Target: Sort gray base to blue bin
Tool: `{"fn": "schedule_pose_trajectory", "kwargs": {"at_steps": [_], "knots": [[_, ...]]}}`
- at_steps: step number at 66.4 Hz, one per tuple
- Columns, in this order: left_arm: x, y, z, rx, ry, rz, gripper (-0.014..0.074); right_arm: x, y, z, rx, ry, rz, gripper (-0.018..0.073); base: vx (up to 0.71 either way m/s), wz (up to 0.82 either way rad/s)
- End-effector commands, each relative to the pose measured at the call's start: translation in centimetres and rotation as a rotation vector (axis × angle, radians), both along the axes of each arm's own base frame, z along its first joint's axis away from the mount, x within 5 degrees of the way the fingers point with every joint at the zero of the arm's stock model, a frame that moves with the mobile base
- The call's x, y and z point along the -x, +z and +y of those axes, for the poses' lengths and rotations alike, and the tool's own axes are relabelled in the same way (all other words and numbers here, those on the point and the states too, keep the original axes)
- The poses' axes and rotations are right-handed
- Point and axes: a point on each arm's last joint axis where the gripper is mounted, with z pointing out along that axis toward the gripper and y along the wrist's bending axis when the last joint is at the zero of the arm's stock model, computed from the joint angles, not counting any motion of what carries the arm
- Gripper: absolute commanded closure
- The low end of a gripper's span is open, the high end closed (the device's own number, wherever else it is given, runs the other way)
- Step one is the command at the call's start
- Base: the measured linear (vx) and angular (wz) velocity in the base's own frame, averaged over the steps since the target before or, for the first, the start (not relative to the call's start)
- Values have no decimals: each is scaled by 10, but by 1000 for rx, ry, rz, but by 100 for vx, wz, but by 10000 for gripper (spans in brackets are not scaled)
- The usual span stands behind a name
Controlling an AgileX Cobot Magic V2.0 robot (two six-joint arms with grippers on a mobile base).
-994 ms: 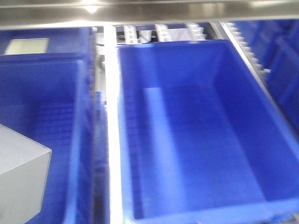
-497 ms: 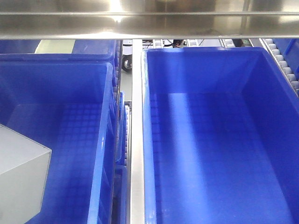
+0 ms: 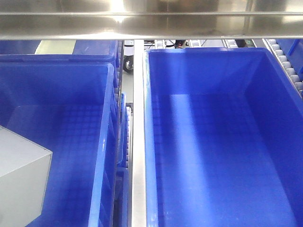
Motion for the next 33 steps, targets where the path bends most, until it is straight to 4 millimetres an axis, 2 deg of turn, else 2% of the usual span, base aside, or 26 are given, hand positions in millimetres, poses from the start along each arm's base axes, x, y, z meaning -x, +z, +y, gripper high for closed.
{"fn": "schedule_pose_trajectory", "kwargs": {"at_steps": [1,33], "knots": [[2,18,0,76,-14,-96,603,-2,1,0,17,-2,-20,564,0,0],[3,21,0,103,-20,-123,603,-2,1,0,17,-2,-20,564,0,0]]}}
